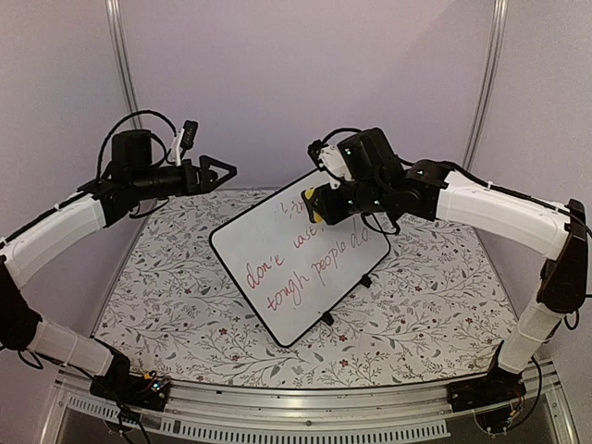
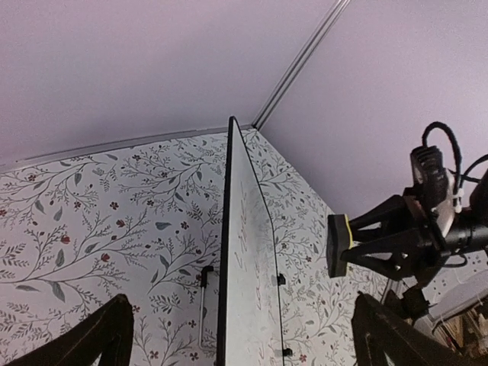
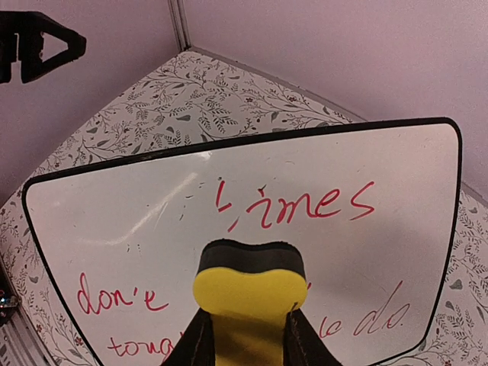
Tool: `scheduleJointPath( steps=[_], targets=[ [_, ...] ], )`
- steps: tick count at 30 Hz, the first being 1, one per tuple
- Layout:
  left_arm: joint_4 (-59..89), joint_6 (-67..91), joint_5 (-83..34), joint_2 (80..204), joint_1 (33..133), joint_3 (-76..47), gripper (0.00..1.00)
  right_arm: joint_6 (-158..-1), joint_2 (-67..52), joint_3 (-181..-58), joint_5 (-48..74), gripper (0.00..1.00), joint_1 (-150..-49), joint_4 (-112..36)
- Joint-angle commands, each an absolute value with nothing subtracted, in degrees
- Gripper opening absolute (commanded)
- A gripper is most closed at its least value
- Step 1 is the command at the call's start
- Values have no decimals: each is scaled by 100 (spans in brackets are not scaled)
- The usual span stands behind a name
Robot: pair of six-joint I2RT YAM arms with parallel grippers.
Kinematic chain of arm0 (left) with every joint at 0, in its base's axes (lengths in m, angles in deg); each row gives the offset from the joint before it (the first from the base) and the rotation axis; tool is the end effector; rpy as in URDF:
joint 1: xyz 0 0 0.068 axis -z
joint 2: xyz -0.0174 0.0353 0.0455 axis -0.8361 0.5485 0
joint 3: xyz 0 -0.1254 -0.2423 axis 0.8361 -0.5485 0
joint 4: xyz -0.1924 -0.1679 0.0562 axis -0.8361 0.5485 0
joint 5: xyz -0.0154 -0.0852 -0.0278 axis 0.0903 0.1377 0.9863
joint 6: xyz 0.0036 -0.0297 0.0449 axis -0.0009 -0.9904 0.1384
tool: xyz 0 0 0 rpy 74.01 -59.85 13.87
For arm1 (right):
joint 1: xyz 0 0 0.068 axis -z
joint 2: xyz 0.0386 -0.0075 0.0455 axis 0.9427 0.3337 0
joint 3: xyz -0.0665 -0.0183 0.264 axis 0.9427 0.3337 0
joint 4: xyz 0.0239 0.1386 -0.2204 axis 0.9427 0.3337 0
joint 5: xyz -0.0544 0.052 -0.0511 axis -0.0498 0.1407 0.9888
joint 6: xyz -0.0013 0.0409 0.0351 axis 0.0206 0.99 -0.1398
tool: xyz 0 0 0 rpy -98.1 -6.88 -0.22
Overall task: Erase the whiteboard
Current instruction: Erase the whiteboard at the center of the board.
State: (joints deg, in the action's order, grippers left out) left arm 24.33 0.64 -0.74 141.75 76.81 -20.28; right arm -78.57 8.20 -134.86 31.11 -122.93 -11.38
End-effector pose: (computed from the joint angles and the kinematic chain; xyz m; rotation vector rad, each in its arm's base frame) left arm 0.2789 -0.1220 0.3627 0.3568 1.9010 -1.0340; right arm 0.2454 0.3080 0.3487 -0.7277 2.0448 0.4085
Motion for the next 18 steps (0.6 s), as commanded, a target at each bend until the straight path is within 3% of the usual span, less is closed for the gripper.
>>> scheduleJointPath(
  steps=[1, 18],
  targets=[
    [1852, -1, 39, 14081, 7590, -2625, 100, -7841, 869, -13731, 3312, 28, -12255, -799],
    [781, -295, 634, 13898, 7537, -3418, 100, -7632, 1057, -14308, 3418, 28, -12254, -619]
  ],
)
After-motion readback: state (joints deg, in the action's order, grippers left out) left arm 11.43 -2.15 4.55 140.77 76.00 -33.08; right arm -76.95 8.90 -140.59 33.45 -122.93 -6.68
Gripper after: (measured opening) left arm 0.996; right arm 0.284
